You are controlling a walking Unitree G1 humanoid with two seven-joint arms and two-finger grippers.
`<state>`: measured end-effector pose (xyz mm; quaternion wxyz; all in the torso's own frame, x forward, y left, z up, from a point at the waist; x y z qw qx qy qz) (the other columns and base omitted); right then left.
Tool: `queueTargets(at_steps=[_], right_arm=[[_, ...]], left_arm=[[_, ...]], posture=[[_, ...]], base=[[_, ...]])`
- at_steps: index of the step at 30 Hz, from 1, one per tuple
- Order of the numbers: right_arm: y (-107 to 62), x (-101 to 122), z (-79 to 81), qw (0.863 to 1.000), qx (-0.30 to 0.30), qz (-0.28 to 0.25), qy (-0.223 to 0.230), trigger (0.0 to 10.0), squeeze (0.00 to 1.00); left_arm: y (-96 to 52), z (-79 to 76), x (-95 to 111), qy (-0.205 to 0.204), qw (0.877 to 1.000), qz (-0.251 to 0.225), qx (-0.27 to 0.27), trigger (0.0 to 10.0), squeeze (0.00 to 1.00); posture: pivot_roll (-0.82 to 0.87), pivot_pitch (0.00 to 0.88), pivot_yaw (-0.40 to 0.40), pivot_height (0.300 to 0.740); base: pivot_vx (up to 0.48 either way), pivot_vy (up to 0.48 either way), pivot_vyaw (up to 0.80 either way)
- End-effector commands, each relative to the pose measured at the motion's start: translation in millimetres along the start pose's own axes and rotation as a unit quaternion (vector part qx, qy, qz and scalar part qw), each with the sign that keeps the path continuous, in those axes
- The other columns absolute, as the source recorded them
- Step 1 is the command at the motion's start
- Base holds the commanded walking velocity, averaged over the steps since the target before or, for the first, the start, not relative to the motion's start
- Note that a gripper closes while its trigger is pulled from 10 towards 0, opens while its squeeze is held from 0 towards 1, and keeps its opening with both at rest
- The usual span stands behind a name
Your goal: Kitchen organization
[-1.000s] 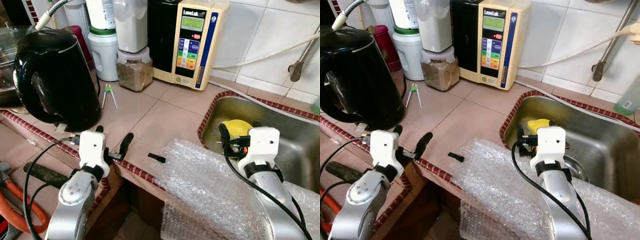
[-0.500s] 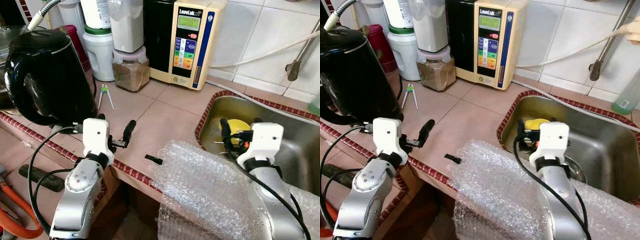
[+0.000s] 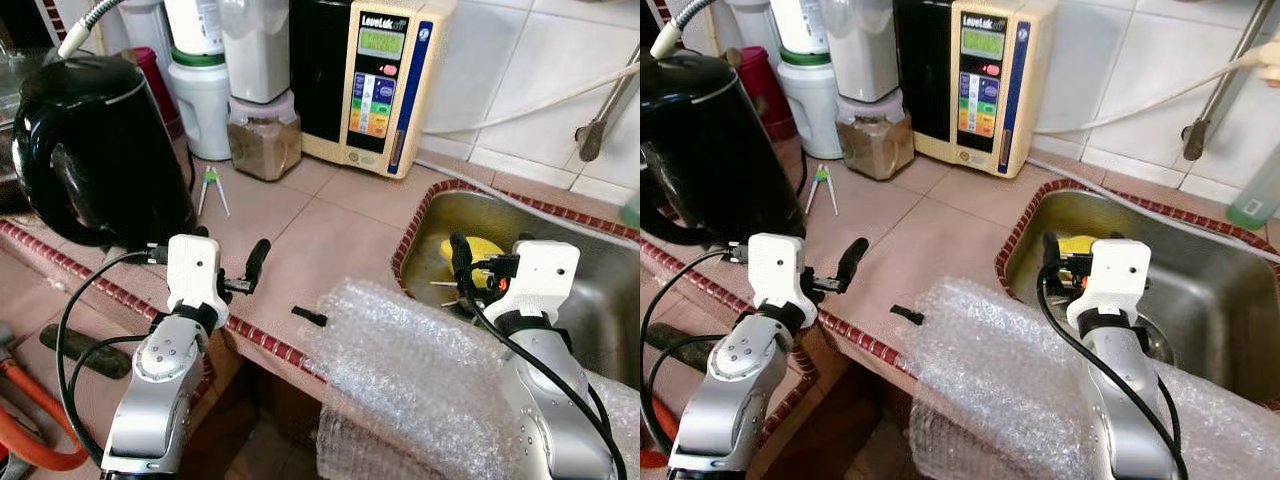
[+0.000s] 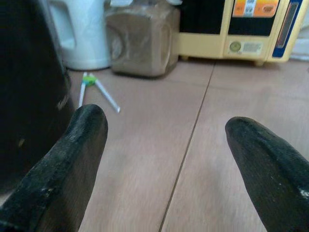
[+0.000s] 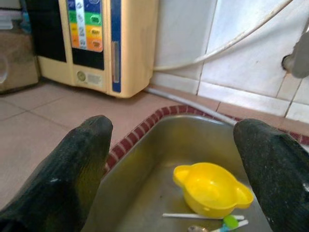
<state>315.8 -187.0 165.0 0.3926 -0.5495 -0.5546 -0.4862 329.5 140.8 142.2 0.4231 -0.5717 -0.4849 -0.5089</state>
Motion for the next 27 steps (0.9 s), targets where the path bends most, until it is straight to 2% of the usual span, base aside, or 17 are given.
queueTargets(at_steps=[1, 5, 27], right_arm=[[1.0, -1.4, -1.1, 1.0, -0.005, 0.006, 0.003, 10.0, 0.0], [1.0, -2.8, -1.8, 1.0, -0.012, 0.011, 0.024, 10.0, 0.0], [2.9, 1.0, -3.7, 1.0, -0.02, 0.004, 0.017, 10.0, 0.0]], left_arm=[[0.6, 0.0, -2.9, 0.003, 1.0, 0.009, 0.001, 10.0, 0.0], [0.4, 0.5, -3.0, 0.006, 1.0, 0.01, -0.001, 10.0, 0.0], [3.6, -8.9, -6.0, 0.004, 1.0, 0.016, -0.019, 10.0, 0.0]], posture=[[0.01, 0.0, 0.015, 0.74], [0.01, 0.0, 0.015, 0.74], [0.0, 0.0, 0.022, 0.74]], base=[[-0.285, 0.0, 0.0], [-0.291, 0.0, 0.0], [-0.287, 0.0, 0.0]])
Point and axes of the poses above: a point about 5 cm out from each wrist's last joint towards the gripper, its own y axis pointing out of the wrist towards the gripper, its own x axis along the axis of the wrist's last joint, z = x × y, the point moved 5 cm from there along y, pointing out of the wrist towards the gripper, and after that the axes turned 10 degrees about -y, right-handed, at the moved point
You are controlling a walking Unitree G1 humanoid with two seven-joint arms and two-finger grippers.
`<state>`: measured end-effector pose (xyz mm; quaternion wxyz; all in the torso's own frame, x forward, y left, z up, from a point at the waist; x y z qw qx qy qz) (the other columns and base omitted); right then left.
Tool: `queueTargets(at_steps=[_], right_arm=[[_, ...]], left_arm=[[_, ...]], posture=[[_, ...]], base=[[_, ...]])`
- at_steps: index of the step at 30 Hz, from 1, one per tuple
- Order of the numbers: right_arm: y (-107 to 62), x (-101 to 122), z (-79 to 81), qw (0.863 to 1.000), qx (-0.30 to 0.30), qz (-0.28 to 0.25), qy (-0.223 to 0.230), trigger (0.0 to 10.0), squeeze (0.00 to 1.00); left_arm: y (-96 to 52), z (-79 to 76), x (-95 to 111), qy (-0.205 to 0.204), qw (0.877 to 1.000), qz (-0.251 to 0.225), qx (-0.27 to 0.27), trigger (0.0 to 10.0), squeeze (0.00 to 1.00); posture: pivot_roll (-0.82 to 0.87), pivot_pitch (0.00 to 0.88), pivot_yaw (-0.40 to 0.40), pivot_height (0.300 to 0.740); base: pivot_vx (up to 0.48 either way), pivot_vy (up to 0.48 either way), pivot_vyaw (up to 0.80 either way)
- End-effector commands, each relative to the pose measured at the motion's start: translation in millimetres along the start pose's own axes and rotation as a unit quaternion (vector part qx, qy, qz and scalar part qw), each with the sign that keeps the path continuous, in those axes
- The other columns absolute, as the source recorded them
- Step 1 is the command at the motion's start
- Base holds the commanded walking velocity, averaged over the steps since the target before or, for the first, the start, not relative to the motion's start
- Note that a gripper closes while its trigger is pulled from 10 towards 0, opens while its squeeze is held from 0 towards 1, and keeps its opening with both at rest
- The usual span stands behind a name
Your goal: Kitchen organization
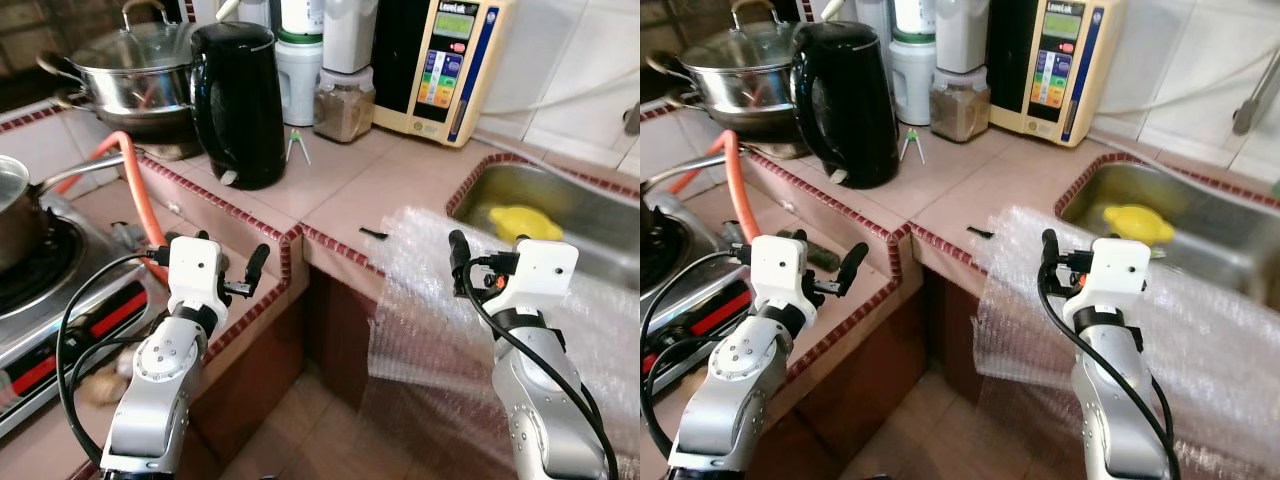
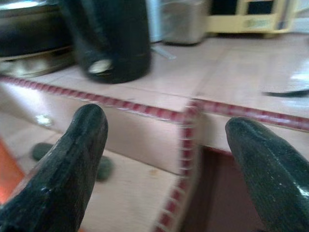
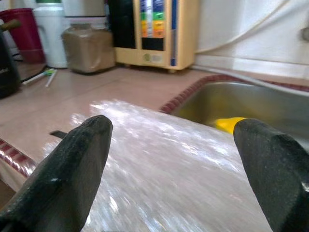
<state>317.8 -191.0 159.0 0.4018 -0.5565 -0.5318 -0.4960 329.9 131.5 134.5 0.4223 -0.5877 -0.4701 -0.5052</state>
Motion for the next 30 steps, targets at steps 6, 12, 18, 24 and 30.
queueTargets(at_steps=[6, 12, 18, 24, 30], right_arm=[[2.5, 12.9, 3.4, 1.0, 0.003, -0.023, -0.001, 10.0, 0.0], [1.9, 11.9, 6.4, 1.0, 0.009, -0.022, 0.0, 10.0, 0.0], [2.9, 9.4, 5.3, 1.0, 0.006, -0.015, -0.003, 10.0, 0.0], [3.5, 7.1, 5.1, 1.0, 0.004, -0.009, -0.001, 10.0, 0.0], [3.0, 8.2, 4.7, 1.0, 0.003, -0.01, -0.007, 10.0, 0.0]], left_arm=[[2.8, -3.2, 2.7, 0.006, 1.0, -0.001, -0.011, 10.0, 0.0], [2.1, -5.0, 1.4, 0.005, 1.0, 0.0, -0.015, 10.0, 0.0], [3.0, -5.8, 0.7, 0.005, 1.0, 0.002, -0.019, 10.0, 0.0], [4.2, -7.5, 0.8, 0.004, 1.0, 0.0, -0.024, 10.0, 0.0], [5.5, -10.4, -1.4, -0.008, 0.999, 0.004, -0.036, 10.0, 0.0]], posture=[[0.0, 0.0, 0.02, 0.74], [0.0, 0.0, 0.019, 0.74], [0.0, 0.0, 0.022, 0.74], [0.0, 0.0, 0.021, 0.74], [-0.01, 0.0, 0.022, 0.74]], base=[[-0.272, 0.0, 0.0], [-0.271, 0.0, 0.0], [-0.274, 0.0, 0.0], [-0.226, 0.0, -0.55], [0.0, 0.0, -0.72]])
Point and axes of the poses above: a point about 5 cm out from each wrist's last joint towards the gripper, its own y axis pointing out of the wrist towards the gripper, its own x axis along the axis of the wrist's last joint, z = x × y, the point moved 5 cm from there along y, pointing out of the wrist towards the gripper, and after that the axes turned 10 degrees about -y, right-handed, at the moved point
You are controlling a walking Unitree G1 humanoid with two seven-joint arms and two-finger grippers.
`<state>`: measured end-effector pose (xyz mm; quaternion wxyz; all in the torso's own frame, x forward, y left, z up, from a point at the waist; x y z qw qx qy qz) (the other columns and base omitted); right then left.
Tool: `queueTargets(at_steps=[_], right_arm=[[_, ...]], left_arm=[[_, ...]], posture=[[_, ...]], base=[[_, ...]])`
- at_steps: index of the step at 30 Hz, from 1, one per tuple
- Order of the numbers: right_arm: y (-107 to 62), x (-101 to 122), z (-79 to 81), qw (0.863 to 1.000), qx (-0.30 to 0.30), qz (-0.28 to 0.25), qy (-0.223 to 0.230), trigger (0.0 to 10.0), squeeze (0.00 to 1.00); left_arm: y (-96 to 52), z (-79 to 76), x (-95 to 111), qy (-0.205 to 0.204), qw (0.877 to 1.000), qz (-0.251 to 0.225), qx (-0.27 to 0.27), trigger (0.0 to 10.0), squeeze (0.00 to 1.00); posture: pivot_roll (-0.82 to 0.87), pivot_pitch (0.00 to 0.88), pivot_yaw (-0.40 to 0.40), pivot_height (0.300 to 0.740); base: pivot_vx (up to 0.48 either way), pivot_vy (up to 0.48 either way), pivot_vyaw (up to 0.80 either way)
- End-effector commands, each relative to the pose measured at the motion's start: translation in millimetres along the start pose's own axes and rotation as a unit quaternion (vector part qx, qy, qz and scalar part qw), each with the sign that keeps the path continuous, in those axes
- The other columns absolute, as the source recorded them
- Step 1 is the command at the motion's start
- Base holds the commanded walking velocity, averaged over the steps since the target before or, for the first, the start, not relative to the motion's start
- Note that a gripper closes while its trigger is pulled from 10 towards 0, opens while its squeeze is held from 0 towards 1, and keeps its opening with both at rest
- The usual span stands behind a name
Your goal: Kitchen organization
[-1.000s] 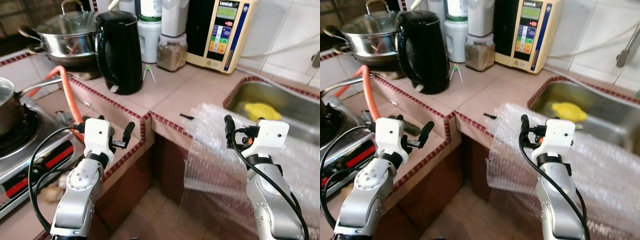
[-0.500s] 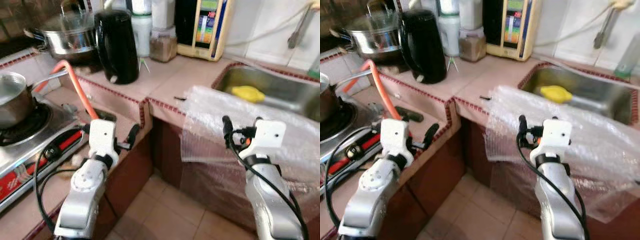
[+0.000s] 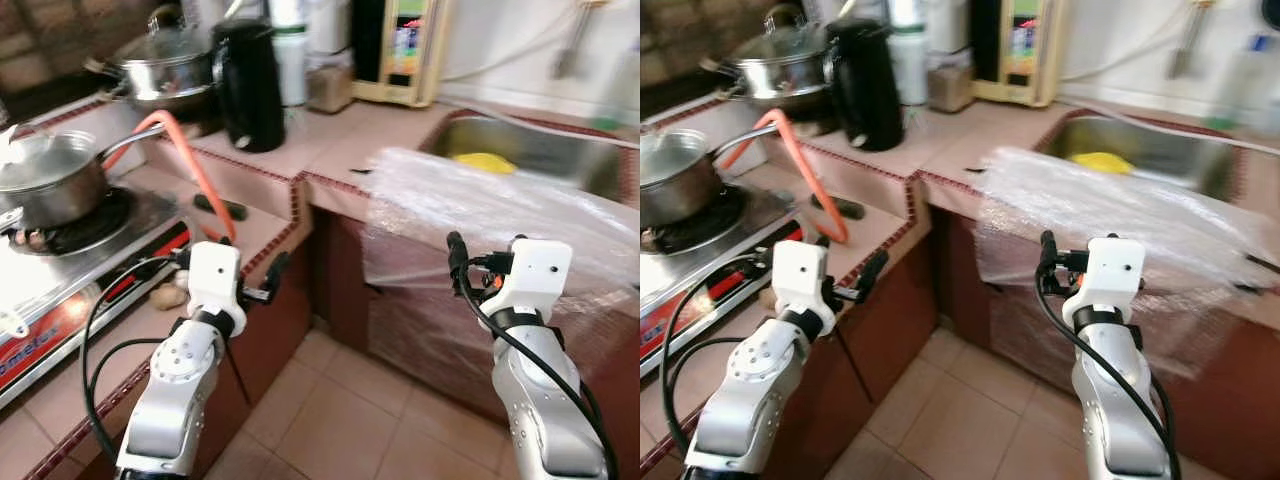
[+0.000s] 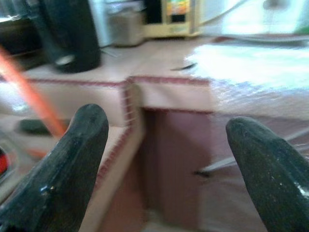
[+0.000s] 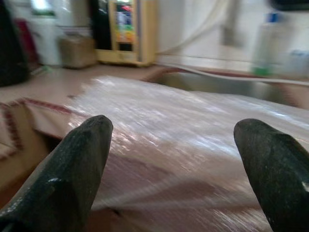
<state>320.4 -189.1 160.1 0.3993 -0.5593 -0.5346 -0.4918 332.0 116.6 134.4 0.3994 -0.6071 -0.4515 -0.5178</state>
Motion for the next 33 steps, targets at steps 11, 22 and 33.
queueTargets(at_steps=[11, 22, 33], right_arm=[[-0.5, 6, 5.2, 1.0, 0.0, -0.006, 0.01, 10.0, 0.0], [-2.9, 3, 8.8, 1.0, -0.004, -0.001, 0.015, 10.0, 0.0], [-1.9, -54, 29.7, 0.997, 0.031, 0.076, 0.009, 10.0, 0.0]], left_arm=[[7.8, 0.9, -2, -0.021, 1.0, 0.008, -0.021, 10.0, 0.0], [13.7, -8.2, -17, -0.046, 0.997, 0.031, -0.048, 10.0, 0.0], [-9.2, 28.2, -114, -0.036, 0.983, 0.179, -0.007, 10.0, 0.0]], posture=[[-0.03, 0.0, 0.031, 0.74], [-0.03, 0.0, 0.042, 0.74], [-0.03, 0.029, 0.059, 0.74]], base=[[0.0, 0.0, -0.71], [0.0, 0.0, -0.72], [0.0, 0.0, -0.72]])
Point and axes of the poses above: a point about 5 cm out from each wrist's last joint towards the gripper, its own y axis pointing out of the wrist towards the gripper, its own x axis along the axis of the wrist's last joint, z = x × y, the point moved 5 cm from there along y, pointing out of the wrist towards the gripper, and after that the axes turned 10 degrees about -y, right-handed, at the moved point
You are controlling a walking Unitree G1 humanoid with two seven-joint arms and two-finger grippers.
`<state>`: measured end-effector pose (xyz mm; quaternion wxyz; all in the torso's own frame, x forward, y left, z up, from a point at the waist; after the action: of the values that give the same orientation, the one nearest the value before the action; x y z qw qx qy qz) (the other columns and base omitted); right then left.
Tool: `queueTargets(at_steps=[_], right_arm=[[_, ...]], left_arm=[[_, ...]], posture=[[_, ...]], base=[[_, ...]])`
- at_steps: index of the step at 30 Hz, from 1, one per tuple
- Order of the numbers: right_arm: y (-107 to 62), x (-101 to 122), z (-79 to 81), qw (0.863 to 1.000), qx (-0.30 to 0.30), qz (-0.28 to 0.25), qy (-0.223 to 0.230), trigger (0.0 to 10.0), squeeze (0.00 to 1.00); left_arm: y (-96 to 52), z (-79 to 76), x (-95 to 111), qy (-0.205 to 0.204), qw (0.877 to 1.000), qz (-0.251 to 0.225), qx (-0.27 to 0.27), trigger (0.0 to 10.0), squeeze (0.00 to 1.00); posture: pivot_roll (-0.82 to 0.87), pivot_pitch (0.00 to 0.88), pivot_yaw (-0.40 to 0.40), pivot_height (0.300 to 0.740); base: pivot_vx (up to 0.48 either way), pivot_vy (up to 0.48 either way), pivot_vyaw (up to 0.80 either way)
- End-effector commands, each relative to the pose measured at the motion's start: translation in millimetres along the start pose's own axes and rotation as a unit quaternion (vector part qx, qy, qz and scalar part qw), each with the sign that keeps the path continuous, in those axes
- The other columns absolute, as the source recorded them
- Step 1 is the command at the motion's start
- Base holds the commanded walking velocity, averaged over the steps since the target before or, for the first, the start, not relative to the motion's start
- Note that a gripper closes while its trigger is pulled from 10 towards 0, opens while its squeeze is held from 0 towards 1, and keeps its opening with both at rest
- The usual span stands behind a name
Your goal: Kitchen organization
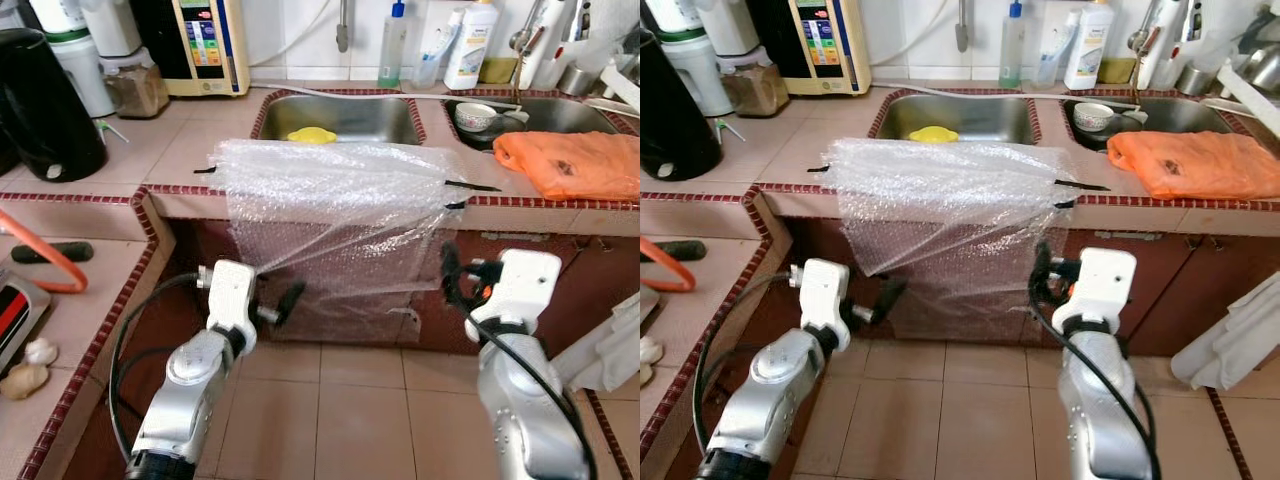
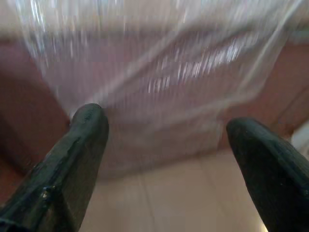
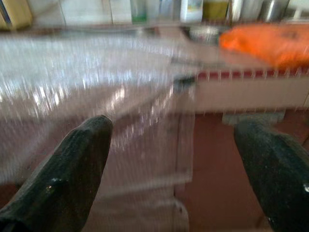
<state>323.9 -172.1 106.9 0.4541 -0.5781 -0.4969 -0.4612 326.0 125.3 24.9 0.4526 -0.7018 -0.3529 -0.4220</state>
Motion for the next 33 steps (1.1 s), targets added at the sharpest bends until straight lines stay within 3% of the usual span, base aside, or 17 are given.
queueTargets(at_steps=[1, 5, 10, 12, 13, 14, 17, 21, 25, 30, 33], right_arm=[[2.5, -12, 2.8, 0.999, 0.021, 0.015, -0.018, 10.0, 0.0], [4.7, -47, 2.1, 0.996, 0.053, 0.065, -0.041, 10.0, 0.0], [2.3, -91, 5.8, 0.988, 0.059, 0.127, -0.065, 10.0, 0.0], [-3.7, -118, 9.6, 0.981, 0.065, 0.17, -0.073, 10.0, 0.0], [-3.7, -118, 9.6, 0.981, 0.065, 0.17, -0.073, 10.0, 0.0], [-11.3, -141, 11.9, 0.972, 0.067, 0.209, -0.082, 10.0, 0.0], [-22.7, -166, 15.8, 0.96, 0.077, 0.25, -0.103, 10.0, 0.0], [-32.0, -182, 9.6, 0.953, 0.055, 0.286, -0.086, 10.0, 0.0], [-52.6, -208, -6.4, 0.937, 0.005, 0.347, -0.052, 10.0, 0.0], [-71.1, -223, -2.0, 0.924, 0.015, 0.379, -0.048, 10.0, 0.0], [-79.5, -229, 1.7, 0.918, 0.034, 0.389, -0.073, 10.0, 0.0]], left_arm=[[-0.5, 5.6, -12, 0.004, 1.0, 0.02, 0.003, 10.0, 0.0], [-0.2, 5.8, -37, 0.04, 0.997, 0.061, -0.012, 10.0, 0.0], [-5.7, 20.0, -75, 0.069, 0.989, 0.129, 0.005, 10.0, 0.0], [-13.1, 27.0, -96, 0.076, 0.982, 0.172, 0.016, 10.0, 0.0], [-13.1, 27.0, -96, 0.076, 0.982, 0.172, 0.016, 10.0, 0.0], [-20.9, 33.0, -113, 0.081, 0.974, 0.208, 0.028, 10.0, 0.0], [-29.2, 39.9, -128, 0.091, 0.965, 0.241, 0.045, 10.0, 0.0], [-32.2, 43.7, -132, 0.083, 0.963, 0.251, 0.056, 10.0, 0.0], [-37.5, 48.7, -139, 0.088, 0.956, 0.272, 0.06, 10.0, 0.0], [-44.6, 56.9, -144, 0.075, 0.952, 0.284, 0.079, 10.0, 0.0], [-46.5, 59.6, -145, 0.07, 0.952, 0.286, 0.087, 10.0, 0.0]], posture=[[-0.03, 0.03, 0.059, 0.74], [-0.02, 0.032, 0.06, 0.74], [0.0, 0.025, 0.061, 0.74], [0.0, 0.02, 0.056, 0.74], [0.0, 0.02, 0.056, 0.74], [0.0, 0.017, 0.053, 0.74], [0.0, 0.017, 0.053, 0.74], [0.01, 0.0, 0.051, 0.74], [0.01, 0.0, 0.05, 0.74], [0.01, 0.0, 0.045, 0.74], [0.01, 0.0, 0.042, 0.74]], base=[[0.0, 0.0, -0.72], [0.0, 0.0, -0.72], [0.0, 0.0, -0.73], [0.0, 0.0, -0.73], [0.0, 0.0, -0.73], [0.0, 0.0, -0.73], [0.0, 0.0, -0.73], [0.0, 0.0, -0.72], [0.0, 0.0, -0.73], [0.0, 0.0, -0.73], [0.0, 0.0, -0.73]])
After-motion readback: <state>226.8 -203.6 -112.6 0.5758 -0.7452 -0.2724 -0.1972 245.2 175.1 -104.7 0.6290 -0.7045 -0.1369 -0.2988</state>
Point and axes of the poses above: a point about 5 cm out from each wrist's last joint towards the gripper, its own y axis pointing out of the wrist towards the gripper, its own x axis along the axis of the wrist's last joint, z = x × y, the point moved 5 cm from there along y, pointing out of the wrist towards the gripper, and after that the axes turned 10 degrees about -y, right-handed, at the moved point
